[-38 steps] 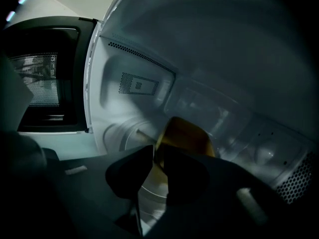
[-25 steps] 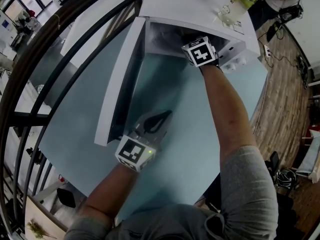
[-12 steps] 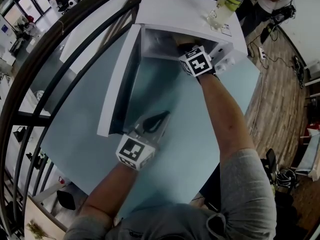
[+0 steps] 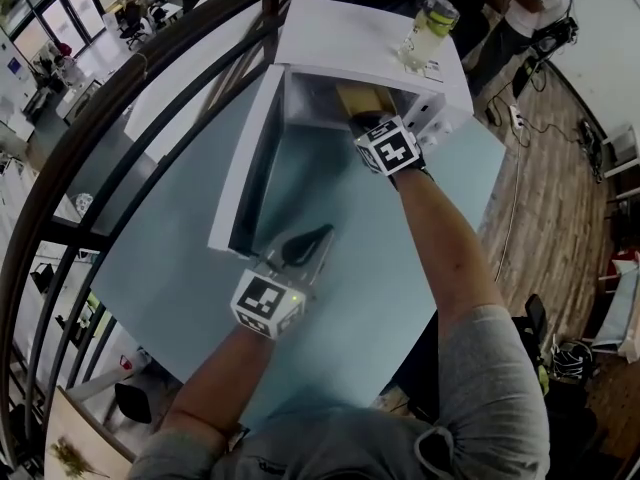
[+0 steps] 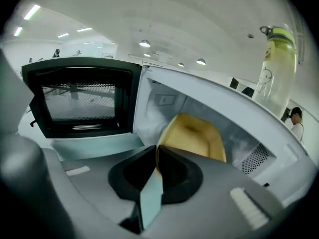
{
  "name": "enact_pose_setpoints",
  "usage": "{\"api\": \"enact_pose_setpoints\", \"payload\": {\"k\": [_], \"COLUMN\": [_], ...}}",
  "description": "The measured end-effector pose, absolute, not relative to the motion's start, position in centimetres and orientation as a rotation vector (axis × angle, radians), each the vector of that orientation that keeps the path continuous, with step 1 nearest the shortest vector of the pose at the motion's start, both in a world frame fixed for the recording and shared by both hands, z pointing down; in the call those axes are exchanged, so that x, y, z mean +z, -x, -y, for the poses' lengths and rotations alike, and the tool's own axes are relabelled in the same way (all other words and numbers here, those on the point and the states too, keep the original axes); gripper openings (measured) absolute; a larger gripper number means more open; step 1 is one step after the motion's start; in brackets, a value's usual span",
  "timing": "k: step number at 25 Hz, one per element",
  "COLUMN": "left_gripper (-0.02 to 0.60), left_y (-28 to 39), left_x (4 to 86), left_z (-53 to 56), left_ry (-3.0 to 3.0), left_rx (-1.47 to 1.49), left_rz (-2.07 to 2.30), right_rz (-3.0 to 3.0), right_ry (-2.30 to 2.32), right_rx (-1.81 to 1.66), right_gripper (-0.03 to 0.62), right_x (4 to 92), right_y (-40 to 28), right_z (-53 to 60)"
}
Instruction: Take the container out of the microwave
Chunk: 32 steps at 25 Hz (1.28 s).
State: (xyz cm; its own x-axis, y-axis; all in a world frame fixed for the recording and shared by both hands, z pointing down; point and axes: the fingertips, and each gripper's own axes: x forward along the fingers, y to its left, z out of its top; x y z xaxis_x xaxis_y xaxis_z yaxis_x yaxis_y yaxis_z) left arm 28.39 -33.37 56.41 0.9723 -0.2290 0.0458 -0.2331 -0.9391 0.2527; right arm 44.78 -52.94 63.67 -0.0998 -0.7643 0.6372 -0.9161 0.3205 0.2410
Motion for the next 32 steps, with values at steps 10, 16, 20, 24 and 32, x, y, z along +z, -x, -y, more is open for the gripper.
{"api": "enact_pose_setpoints", "payload": {"k": [10, 16, 20, 24, 32], "left_gripper": [0.026, 0.026, 0.026, 0.026, 0.026], "left_y": [-24.2, -20.8, -17.2, -14.2, -7.7], "left_x": [51.8, 47.9, 45.2, 42.4, 37.8], "left_z": [30.2, 28.1, 27.3, 26.7, 25.9], "left_ry": [-2.887, -2.899, -2.918, -2.934, -2.967], "left_rx": [0.017, -0.011, -0.024, -0.048, -0.114], "left_rz": [0.389, 0.449, 0.506, 0.563, 0.655], "right_rz": [1.961, 2.013, 2.046, 2.071, 2.113], "right_ry": [-1.424, -1.382, -1.361, -1.345, -1.328], "right_rx": [0.301, 0.262, 0.228, 0.189, 0.117], "right_gripper": [0.021, 0.021, 0.021, 0.021, 0.021], "right_x": [60.2, 55.7, 51.8, 48.0, 41.3], "right_y": [-40.0, -36.6, -33.7, -31.2, -25.4], "right_z": [46.0, 41.7, 39.7, 38.2, 37.0]}}
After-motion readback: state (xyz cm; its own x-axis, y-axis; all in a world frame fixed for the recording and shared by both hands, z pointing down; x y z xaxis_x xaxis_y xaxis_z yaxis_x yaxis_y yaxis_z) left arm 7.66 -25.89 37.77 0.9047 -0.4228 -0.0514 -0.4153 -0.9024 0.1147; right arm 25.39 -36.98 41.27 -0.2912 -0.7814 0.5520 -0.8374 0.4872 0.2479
